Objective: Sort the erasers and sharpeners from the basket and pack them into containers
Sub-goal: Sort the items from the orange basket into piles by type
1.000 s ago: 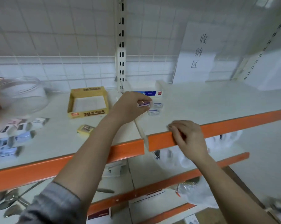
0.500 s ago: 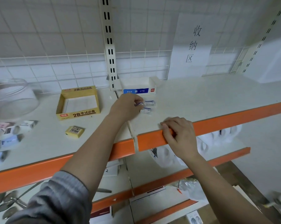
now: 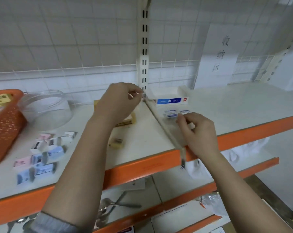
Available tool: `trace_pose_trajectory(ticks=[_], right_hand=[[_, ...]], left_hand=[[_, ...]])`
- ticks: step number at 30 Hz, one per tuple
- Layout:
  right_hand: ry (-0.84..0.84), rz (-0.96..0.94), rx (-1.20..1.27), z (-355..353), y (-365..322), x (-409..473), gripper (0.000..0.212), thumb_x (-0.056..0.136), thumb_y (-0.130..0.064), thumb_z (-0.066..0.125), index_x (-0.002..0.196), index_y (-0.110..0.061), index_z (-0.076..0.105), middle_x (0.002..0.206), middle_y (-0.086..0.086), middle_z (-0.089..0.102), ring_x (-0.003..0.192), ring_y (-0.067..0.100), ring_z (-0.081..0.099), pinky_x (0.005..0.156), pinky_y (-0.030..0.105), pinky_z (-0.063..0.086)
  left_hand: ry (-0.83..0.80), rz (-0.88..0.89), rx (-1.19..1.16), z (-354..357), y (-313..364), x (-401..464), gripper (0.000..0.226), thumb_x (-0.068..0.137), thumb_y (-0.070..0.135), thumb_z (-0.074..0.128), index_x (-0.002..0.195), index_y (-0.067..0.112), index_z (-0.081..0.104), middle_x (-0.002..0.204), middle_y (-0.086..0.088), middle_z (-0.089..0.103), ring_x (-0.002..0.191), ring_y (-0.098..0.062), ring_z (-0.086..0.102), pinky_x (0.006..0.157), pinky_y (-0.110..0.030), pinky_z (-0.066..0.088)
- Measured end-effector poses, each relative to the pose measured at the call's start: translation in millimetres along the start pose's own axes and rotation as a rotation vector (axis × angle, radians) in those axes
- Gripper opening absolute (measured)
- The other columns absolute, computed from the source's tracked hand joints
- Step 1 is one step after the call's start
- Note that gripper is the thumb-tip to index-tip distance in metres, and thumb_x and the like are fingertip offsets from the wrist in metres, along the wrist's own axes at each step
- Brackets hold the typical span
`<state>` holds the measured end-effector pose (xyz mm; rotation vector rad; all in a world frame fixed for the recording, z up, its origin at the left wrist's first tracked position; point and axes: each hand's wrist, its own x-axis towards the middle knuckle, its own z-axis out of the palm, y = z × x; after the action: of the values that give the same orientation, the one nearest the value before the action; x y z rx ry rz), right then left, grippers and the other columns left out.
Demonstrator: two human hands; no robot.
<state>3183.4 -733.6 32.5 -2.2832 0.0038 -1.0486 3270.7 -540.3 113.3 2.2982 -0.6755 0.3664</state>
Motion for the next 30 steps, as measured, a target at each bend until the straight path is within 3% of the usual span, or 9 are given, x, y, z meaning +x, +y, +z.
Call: trace_pose_trajectory(ticks=[5,7,11,14,17,21,23,26,30], right_hand=[[-0.016,0.053,0.046,52.9,-92.1,8.3,0.029,0.091,-0.033,0.052,0.072,-0.017,0.068,0.069,-0.003,0.068,0.063,0.012,0.059,0.062,0.030,0.044],[-0.038,0.091,0.042,78.0,-131.8,8.8,0.025,0.092,-0.029,0.055,0.073,-0.019,0.068,0.069,-0.001,0.068,0.065,0.015,0.060,0.064,0.030,0.043],[-0.098,0.151,0.044,124.9,-212.9,8.8,0.019,0.089,-0.026,0.056,0.072,-0.026,0.064,0.064,-0.001,0.066,0.064,0.016,0.060,0.063,0.032,0.045],[-0.163,0.158,0.063,156.4,-268.0,9.8,0.016,0.088,-0.025,0.057,0.076,-0.025,0.067,0.067,-0.006,0.066,0.064,0.013,0.058,0.063,0.028,0.045],[-0.264,0.121,0.049,186.4,-311.2,13.9,0.013,0.088,-0.027,0.057,0.083,-0.026,0.070,0.072,-0.009,0.067,0.068,0.011,0.060,0.067,0.028,0.048],[-0.463,-0.009,-0.040,230.8,-342.2,31.1,0.015,0.089,-0.027,0.058,0.092,-0.021,0.071,0.078,-0.006,0.066,0.071,0.015,0.062,0.067,0.029,0.052],[-0.587,-0.076,-0.139,255.3,-341.8,45.1,0.015,0.088,-0.024,0.058,0.095,-0.019,0.071,0.090,-0.002,0.068,0.079,0.016,0.063,0.072,0.032,0.053],[-0.747,-0.156,-0.336,283.1,-335.1,61.0,0.018,0.085,-0.020,0.063,0.102,-0.020,0.070,0.104,0.001,0.067,0.091,0.016,0.059,0.075,0.031,0.051],[-0.831,-0.278,-0.530,297.3,-335.9,69.8,0.023,0.082,-0.021,0.066,0.104,-0.023,0.068,0.103,-0.002,0.064,0.093,0.019,0.059,0.066,0.029,0.045]], left_hand=[[0.101,-0.001,0.081,-102.2,-55.9,-37.4,0.016,0.090,0.027,0.057,0.100,0.028,0.070,0.078,0.023,0.058,0.077,0.001,0.057,0.066,-0.012,0.039],[0.130,-0.011,0.133,-142.8,-84.9,-52.7,0.017,0.090,0.026,0.057,0.100,0.027,0.070,0.075,0.024,0.055,0.075,-0.003,0.057,0.068,-0.018,0.040],[0.130,-0.054,0.205,-215.6,-142.9,-79.5,0.016,0.089,0.026,0.057,0.099,0.028,0.070,0.075,0.022,0.056,0.072,-0.006,0.058,0.069,-0.023,0.041],[0.093,-0.089,0.239,-257.6,-187.1,-100.0,0.017,0.089,0.026,0.058,0.100,0.026,0.071,0.083,0.011,0.065,0.070,-0.005,0.057,0.067,-0.024,0.040],[0.028,-0.132,0.202,-283.2,-225.9,-114.5,0.017,0.089,0.024,0.059,0.102,0.027,0.071,0.087,0.010,0.066,0.063,0.004,0.052,0.060,-0.016,0.039],[-0.039,-0.168,0.164,-295.3,-262.0,-123.6,0.018,0.089,0.019,0.059,0.099,0.024,0.072,0.079,0.017,0.061,0.076,0.000,0.058,0.065,-0.007,0.041],[-0.062,-0.182,0.176,-296.6,-272.8,-125.9,0.019,0.090,0.020,0.059,0.102,0.024,0.072,0.081,0.015,0.062,0.076,0.002,0.056,0.065,-0.005,0.039],[-0.070,-0.194,0.174,-297.8,-280.1,-127.6,0.019,0.090,0.022,0.059,0.102,0.028,0.071,0.087,0.011,0.066,0.075,0.004,0.057,0.065,-0.010,0.043],[-0.048,-0.226,0.173,-298.3,-284.0,-128.9,0.018,0.090,0.020,0.058,0.100,0.026,0.071,0.083,0.014,0.065,0.073,0.004,0.057,0.064,-0.011,0.043]])
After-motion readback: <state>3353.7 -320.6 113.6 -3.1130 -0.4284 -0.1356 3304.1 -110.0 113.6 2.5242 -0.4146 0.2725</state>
